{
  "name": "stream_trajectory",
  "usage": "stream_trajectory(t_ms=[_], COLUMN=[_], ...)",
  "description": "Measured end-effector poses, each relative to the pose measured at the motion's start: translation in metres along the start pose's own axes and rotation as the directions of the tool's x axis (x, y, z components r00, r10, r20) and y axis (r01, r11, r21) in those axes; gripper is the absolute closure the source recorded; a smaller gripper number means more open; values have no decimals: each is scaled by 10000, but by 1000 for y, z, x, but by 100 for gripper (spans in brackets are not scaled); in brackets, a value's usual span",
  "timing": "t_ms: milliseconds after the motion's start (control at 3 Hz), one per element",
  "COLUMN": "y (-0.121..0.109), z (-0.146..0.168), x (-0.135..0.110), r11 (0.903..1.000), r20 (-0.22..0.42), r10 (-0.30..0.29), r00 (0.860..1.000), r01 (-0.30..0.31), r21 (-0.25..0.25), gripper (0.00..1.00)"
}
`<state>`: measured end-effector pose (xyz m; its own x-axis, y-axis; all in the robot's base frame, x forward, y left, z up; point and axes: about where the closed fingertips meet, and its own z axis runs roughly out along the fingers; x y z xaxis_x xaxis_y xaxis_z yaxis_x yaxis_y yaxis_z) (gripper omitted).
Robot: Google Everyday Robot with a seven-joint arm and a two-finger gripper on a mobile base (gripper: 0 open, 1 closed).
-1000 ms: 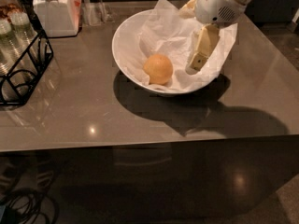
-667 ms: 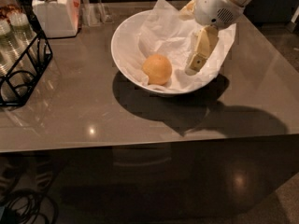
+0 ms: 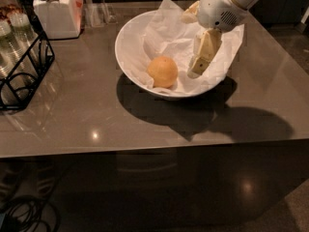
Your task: Pick orange from white bowl
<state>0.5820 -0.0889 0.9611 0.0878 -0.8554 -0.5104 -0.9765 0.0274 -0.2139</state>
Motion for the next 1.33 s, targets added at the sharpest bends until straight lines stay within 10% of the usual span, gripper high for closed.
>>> stream_trajectory(t_ms=[1333], y=[-20], z=[90], x=[16], r11=[9856], r20=[872], r10=[574], r00=[9945], r01=[-425], r21=[-1638], gripper=[0])
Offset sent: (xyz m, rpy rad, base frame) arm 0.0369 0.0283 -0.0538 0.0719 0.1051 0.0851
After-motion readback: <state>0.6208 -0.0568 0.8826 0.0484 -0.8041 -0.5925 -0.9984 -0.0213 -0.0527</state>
